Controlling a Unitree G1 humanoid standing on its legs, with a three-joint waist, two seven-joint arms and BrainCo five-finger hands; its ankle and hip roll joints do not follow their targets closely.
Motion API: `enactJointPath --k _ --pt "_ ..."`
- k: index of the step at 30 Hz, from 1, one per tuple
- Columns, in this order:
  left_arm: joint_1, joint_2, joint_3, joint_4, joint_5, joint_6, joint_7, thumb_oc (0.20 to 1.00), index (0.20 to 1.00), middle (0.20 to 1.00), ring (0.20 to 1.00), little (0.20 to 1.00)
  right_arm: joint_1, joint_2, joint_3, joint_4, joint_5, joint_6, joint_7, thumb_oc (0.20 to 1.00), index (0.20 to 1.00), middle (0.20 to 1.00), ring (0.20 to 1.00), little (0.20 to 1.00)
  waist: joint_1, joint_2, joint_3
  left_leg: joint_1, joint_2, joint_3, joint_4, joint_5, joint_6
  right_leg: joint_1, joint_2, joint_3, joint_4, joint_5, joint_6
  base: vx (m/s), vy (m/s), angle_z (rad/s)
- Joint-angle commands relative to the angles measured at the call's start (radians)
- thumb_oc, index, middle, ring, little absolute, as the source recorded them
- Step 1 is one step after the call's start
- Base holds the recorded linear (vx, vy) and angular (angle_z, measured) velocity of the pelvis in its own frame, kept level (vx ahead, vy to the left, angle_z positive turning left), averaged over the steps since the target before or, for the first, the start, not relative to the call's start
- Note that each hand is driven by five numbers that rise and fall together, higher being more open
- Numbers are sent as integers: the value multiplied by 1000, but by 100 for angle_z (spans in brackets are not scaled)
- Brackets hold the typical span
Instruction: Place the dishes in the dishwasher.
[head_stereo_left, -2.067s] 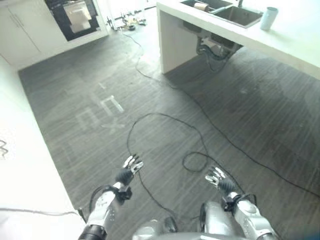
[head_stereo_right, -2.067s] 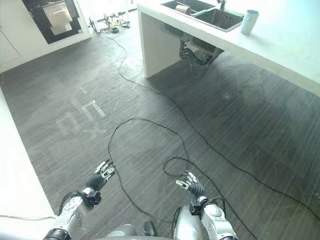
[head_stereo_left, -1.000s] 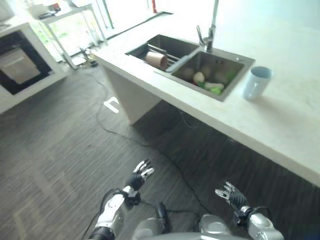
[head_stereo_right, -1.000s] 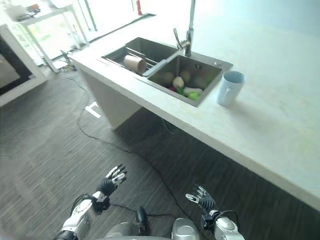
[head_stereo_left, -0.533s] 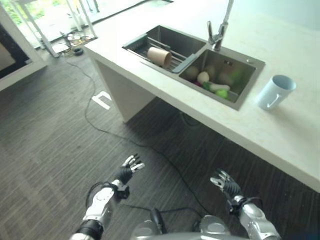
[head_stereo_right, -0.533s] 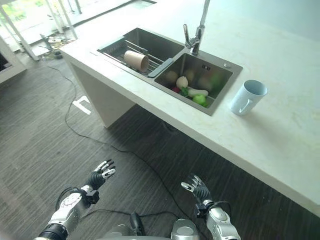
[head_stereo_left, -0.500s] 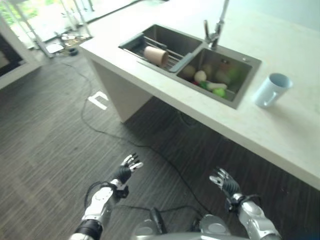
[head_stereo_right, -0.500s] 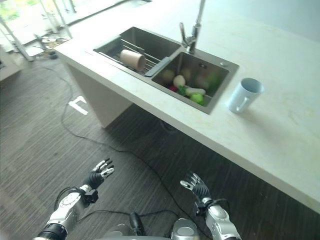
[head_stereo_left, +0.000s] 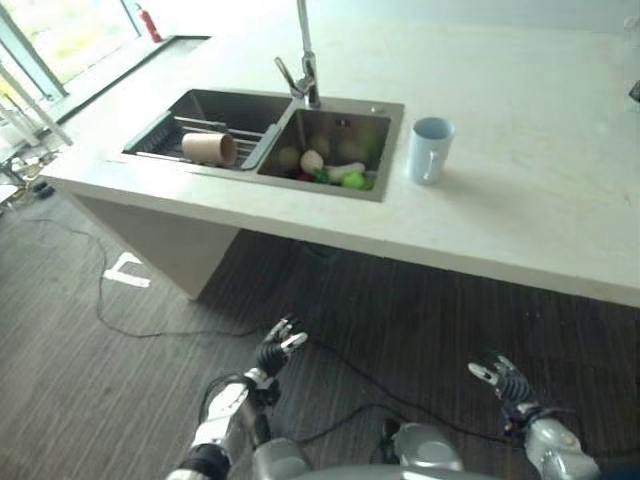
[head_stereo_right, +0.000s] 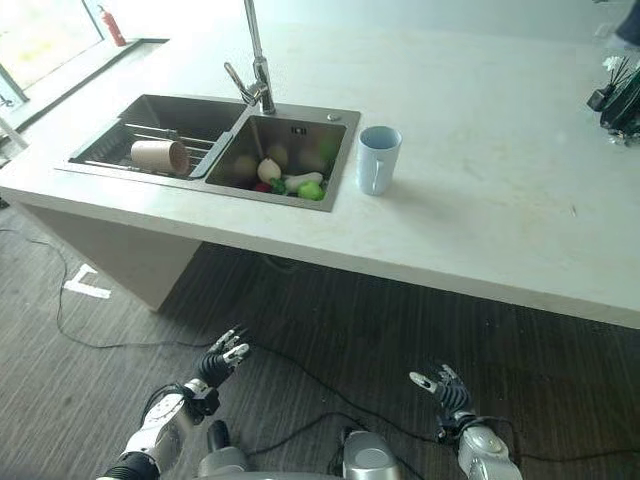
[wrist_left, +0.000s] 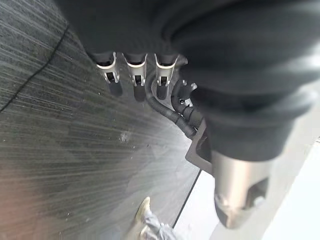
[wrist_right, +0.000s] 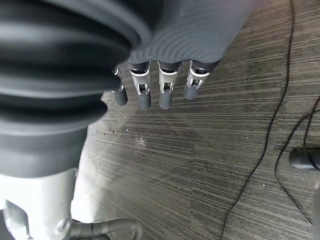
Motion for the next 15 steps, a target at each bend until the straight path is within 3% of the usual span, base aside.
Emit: enactJointPath --k 1,4,5,6,7,9,10,11,12,14,15 --pt "-87 26 -9 -39 45 -26 -17 1000 1000 1000 1000 1000 -43 74 -66 62 55 -108 -20 1000 1000 1000 1000 1000 -3 -31 9 65 -130 116 74 -46 14 33 -166 -74 77 -41 108 577 895 1" --pt "-58 58 24 -67 -8 -5 12 1000 1000 1000 1000 1000 -25 106 -90 64 25 -119 0 1000 1000 1000 1000 1000 20 -19 -2 105 -219 142 40 -85 75 42 -231 -95 79 73 143 349 531 -31" --pt "-54 61 28 -68 -5 -4 11 1000 1000 1000 1000 1000 -24 109 -91 64 23 -119 1 1000 1000 1000 1000 1000 24 -18 -4 108 -224 149 34 -88 78 41 -235 -101 82 84 146 273 360 -117" --pt "-31 69 44 -66 1 -14 13 1000 1000 1000 1000 1000 -31 121 -86 73 13 -113 10 1000 1000 1000 1000 1000 51 -14 -8 126 -242 194 -3 -93 91 35 -250 -167 112 128 156 190 294 -80" --pt "-20 77 55 -77 -15 -16 24 1000 1000 1000 1000 1000 -50 122 -78 82 10 -98 18 1000 1000 1000 1000 1000 69 -11 -12 136 -245 233 -34 -92 97 20 -228 -213 130 124 155 207 260 -45" --pt "-19 77 59 -88 -25 -18 28 1000 1000 1000 1000 1000 -51 123 -62 74 19 -92 5 1000 1000 1000 1000 1000 56 -26 -8 124 -264 225 -33 -97 90 15 -69 -217 10 51 121 156 41 -95" --pt "-6 68 60 -101 -21 -26 40 1000 1000 1000 1000 1000 -43 120 -56 58 9 -88 8 1000 1000 1000 1000 1000 54 -38 -4 127 -282 229 -29 -103 85 13 -31 -243 -60 58 109 151 -13 -33" --pt "5 64 64 -111 -21 -35 50 1000 1000 1000 1000 1000 -40 113 -50 45 3 -84 19 1000 1000 1000 1000 1000 58 -44 -2 134 -291 246 -28 -108 81 3 -34 -280 -96 78 106 151 -23 54" --pt "16 61 69 -107 -13 -52 58 1000 1000 1000 1000 1000 -40 108 -43 38 -1 -83 30 1000 1000 1000 1000 1000 47 -44 4 144 -309 245 -16 -133 93 -42 -45 -270 -101 122 118 131 -44 42" --pt "9 55 71 -89 -22 -57 62 1000 1000 1000 1000 1000 -45 110 -43 52 4 -84 32 1000 1000 1000 1000 1000 30 -46 1 149 -320 241 12 -156 100 -53 -30 -235 -110 115 109 159 -84 5" --pt "6 47 73 -80 -37 -62 53 1000 1000 1000 1000 1000 -47 106 -42 59 12 -91 33 1000 1000 1000 1000 1000 30 -44 -4 147 -317 256 41 -170 95 -46 -39 -260 -108 104 99 252 -132 38"
